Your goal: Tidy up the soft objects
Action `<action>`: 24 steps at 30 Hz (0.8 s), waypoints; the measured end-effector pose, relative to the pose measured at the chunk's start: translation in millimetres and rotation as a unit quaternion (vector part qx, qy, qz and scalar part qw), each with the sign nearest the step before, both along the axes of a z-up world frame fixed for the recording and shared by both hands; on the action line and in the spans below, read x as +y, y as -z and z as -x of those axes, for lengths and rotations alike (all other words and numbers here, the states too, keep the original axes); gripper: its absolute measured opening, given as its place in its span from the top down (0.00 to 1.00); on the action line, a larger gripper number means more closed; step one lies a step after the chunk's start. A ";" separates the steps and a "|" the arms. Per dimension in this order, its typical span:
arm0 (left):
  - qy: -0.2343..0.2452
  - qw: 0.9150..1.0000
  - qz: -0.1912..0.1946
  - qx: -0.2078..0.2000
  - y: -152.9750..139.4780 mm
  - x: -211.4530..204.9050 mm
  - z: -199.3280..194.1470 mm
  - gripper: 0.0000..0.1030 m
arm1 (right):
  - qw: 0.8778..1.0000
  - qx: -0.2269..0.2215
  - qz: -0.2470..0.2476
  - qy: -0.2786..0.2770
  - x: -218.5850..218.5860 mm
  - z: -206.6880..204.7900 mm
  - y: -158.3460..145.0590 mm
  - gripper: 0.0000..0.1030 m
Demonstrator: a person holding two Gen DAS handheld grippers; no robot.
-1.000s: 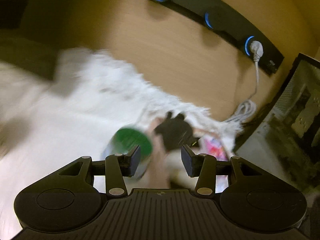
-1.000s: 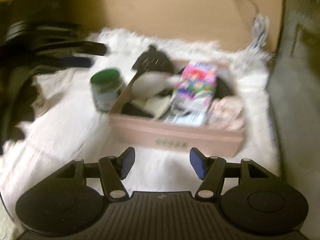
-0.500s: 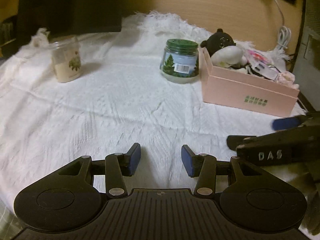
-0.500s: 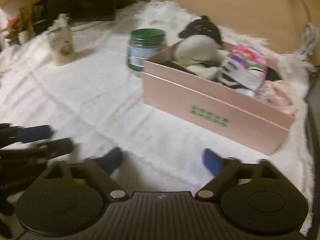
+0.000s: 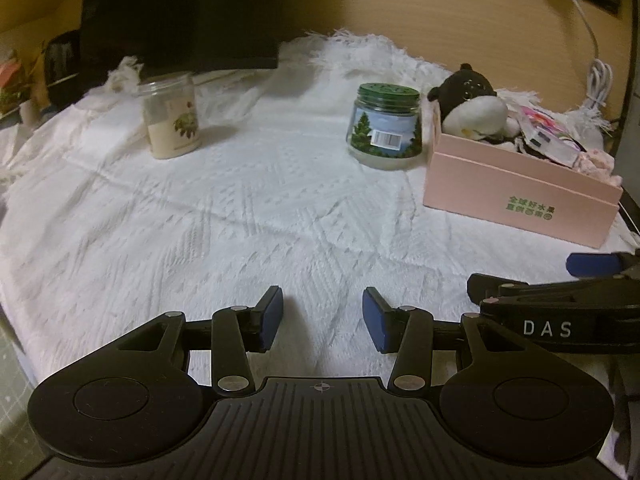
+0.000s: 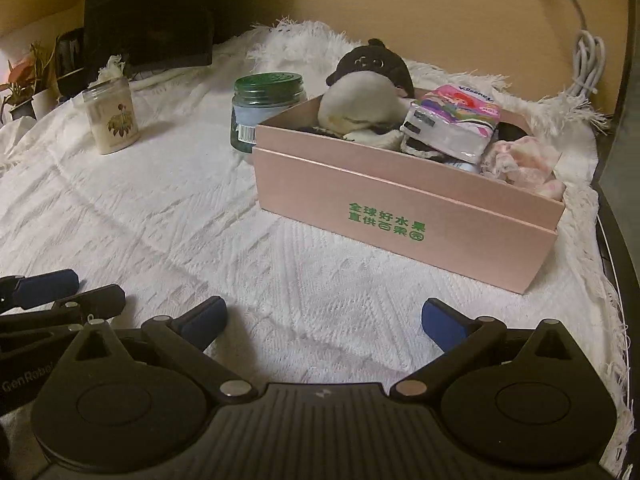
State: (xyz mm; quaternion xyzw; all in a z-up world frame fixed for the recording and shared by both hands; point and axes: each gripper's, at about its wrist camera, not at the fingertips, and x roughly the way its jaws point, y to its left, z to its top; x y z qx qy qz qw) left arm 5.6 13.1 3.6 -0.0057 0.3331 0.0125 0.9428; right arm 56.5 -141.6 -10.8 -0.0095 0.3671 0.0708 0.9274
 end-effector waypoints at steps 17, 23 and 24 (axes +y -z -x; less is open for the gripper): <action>-0.010 1.000 -0.002 0.002 0.0 -1.3 -2.8 0.52 | 1.000 -0.001 0.000 -0.001 0.3 0.9 0.6 0.00; -0.010 1.000 -0.001 0.002 0.0 -0.1 -2.6 0.52 | 1.000 -0.001 0.000 -0.001 0.5 0.9 0.6 0.00; -0.010 1.000 0.000 0.002 -0.1 0.4 -2.7 0.53 | 1.000 -0.002 0.000 -0.001 1.1 0.9 0.6 0.00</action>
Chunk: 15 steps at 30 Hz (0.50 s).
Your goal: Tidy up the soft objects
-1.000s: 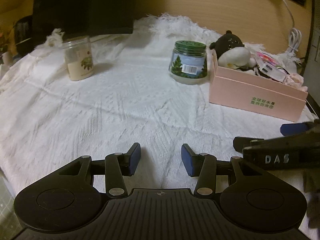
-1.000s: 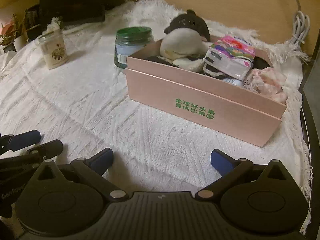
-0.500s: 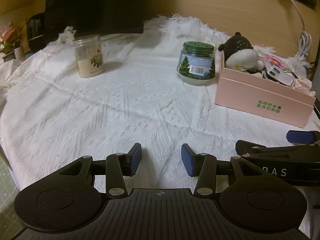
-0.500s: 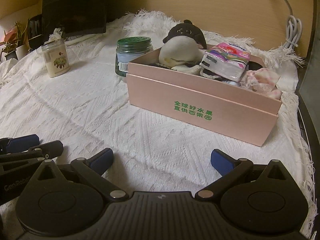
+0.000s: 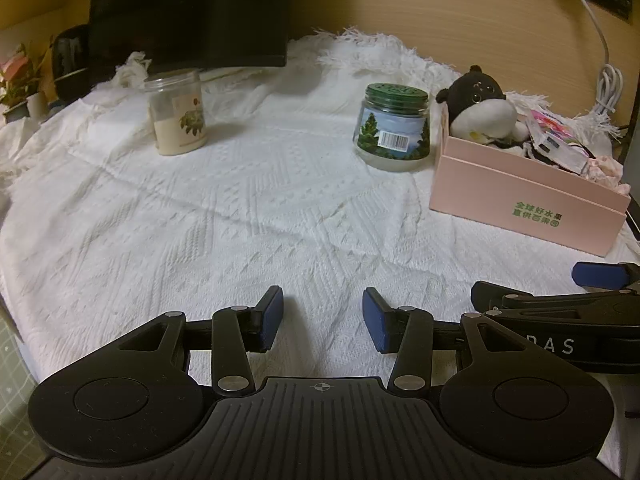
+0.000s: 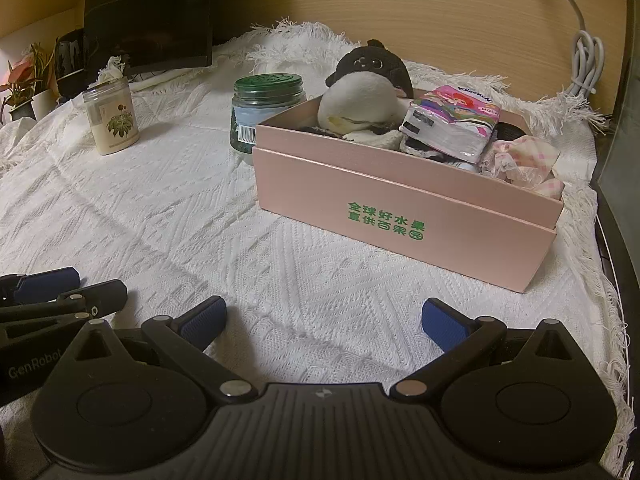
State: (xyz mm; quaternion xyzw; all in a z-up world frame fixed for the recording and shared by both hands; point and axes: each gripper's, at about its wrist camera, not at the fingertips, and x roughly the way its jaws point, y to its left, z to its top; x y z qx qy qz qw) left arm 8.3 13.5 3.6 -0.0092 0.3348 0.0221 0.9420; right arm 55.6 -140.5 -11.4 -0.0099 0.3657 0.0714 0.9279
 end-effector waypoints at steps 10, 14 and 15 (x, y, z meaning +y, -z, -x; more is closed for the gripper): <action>-0.009 1.000 0.002 -0.003 -0.3 1.7 0.8 0.60 | 1.000 0.000 0.000 0.000 -0.3 0.1 0.2 0.00; -0.009 1.000 0.002 -0.003 -0.4 0.7 0.8 0.60 | 1.000 0.000 0.000 0.000 -0.2 0.1 0.3 0.00; -0.009 1.000 0.002 -0.003 -0.3 1.3 1.0 0.60 | 1.000 0.000 0.000 0.000 -0.6 0.1 0.3 0.00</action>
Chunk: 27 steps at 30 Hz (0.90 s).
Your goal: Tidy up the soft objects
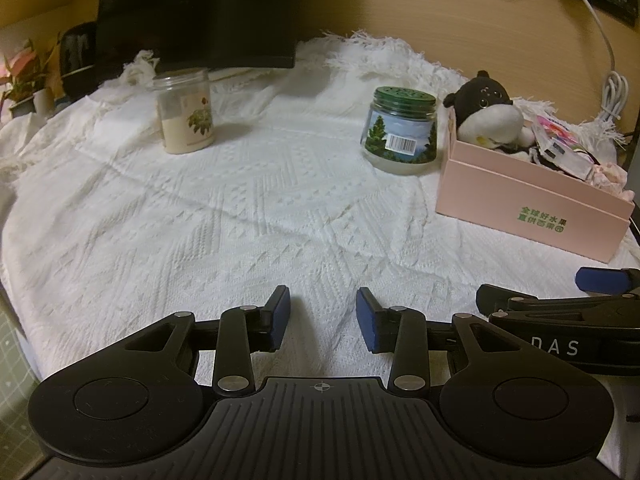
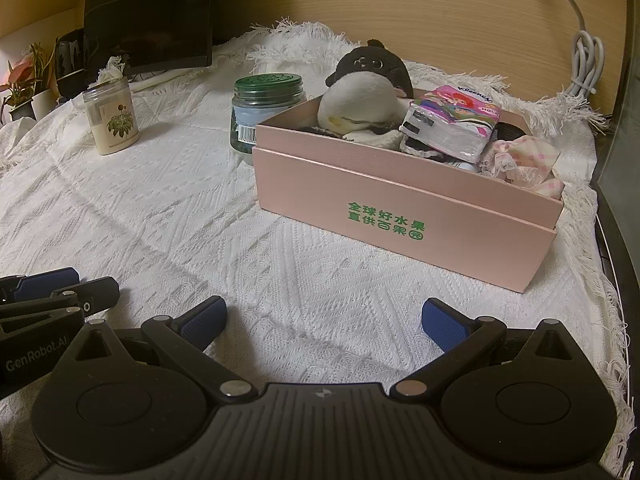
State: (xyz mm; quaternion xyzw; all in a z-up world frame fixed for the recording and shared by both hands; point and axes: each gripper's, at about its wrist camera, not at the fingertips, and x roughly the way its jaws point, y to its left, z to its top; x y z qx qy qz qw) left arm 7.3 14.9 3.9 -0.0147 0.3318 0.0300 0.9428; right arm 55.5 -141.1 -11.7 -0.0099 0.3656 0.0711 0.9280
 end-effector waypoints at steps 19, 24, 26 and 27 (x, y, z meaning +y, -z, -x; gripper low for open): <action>0.005 1.000 -0.006 0.001 0.2 -0.6 0.2 0.60 | 1.000 0.000 0.000 0.000 -0.1 -0.2 0.2 0.00; 0.004 1.000 -0.007 0.005 -0.3 0.0 -1.3 0.60 | 1.000 0.000 0.000 0.000 -0.2 -0.2 0.3 0.00; 0.005 1.000 -0.010 0.003 0.0 -0.7 -1.4 0.60 | 1.000 0.000 0.000 0.000 -0.3 -0.2 0.3 0.00; 0.006 1.000 -0.008 0.004 0.0 -0.1 -1.9 0.60 | 1.000 0.000 0.000 0.000 -0.3 -0.2 0.3 0.00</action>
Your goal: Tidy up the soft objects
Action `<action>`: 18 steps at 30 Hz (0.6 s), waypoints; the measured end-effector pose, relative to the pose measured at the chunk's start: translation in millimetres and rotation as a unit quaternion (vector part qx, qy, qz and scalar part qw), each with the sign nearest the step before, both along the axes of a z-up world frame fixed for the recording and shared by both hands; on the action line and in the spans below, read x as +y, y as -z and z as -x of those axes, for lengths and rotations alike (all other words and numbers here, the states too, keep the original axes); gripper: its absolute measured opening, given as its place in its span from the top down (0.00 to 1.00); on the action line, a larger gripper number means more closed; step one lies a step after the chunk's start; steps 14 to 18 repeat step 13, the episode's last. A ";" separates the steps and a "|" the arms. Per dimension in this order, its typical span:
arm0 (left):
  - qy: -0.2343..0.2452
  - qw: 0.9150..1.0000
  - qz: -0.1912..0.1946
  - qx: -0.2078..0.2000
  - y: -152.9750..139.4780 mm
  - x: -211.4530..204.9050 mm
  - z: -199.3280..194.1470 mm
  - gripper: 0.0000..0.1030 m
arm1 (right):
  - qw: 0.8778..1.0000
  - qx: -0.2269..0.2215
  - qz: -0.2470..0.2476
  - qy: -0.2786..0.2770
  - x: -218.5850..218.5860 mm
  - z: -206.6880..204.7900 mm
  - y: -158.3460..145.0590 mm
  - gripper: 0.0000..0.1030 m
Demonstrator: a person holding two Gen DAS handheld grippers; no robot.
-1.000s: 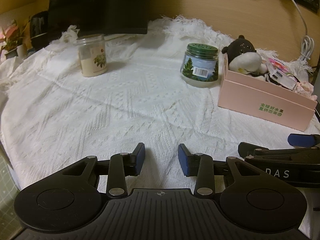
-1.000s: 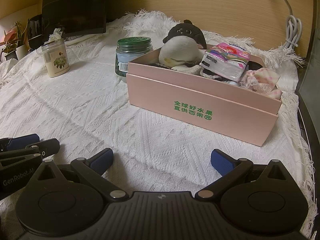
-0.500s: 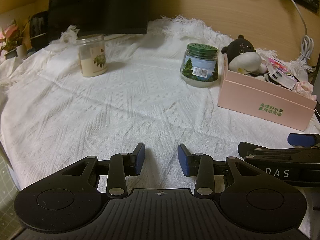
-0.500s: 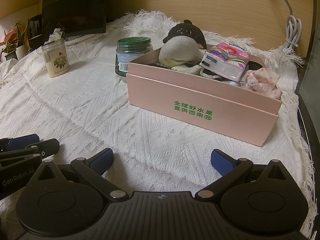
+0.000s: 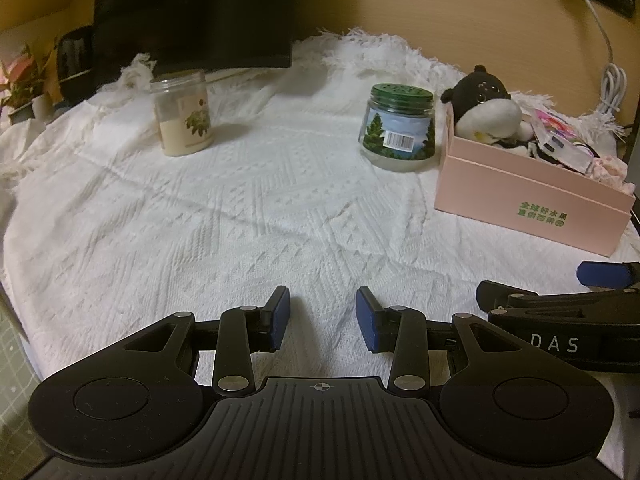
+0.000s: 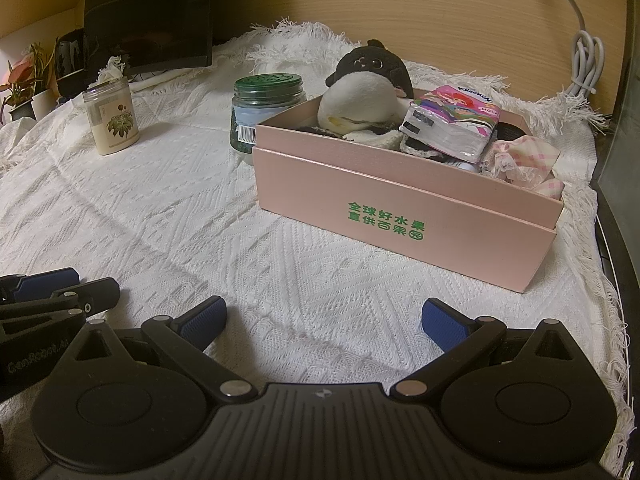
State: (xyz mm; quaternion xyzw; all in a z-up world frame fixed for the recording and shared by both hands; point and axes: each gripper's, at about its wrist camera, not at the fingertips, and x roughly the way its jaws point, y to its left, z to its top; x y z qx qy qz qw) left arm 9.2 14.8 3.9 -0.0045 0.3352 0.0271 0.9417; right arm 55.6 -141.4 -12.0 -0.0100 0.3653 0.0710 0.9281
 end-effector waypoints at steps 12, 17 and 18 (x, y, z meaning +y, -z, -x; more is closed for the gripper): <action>0.020 1.000 0.002 -0.001 0.3 4.3 2.6 0.60 | 1.000 0.000 0.000 0.000 0.4 0.1 0.1 0.00; 0.021 1.000 0.000 0.001 -0.3 4.1 1.5 0.60 | 1.000 0.000 0.000 0.000 0.3 0.1 0.1 0.00; 0.021 1.000 0.000 0.001 -0.3 4.1 1.5 0.60 | 1.000 0.000 0.000 0.000 0.3 0.1 0.1 0.00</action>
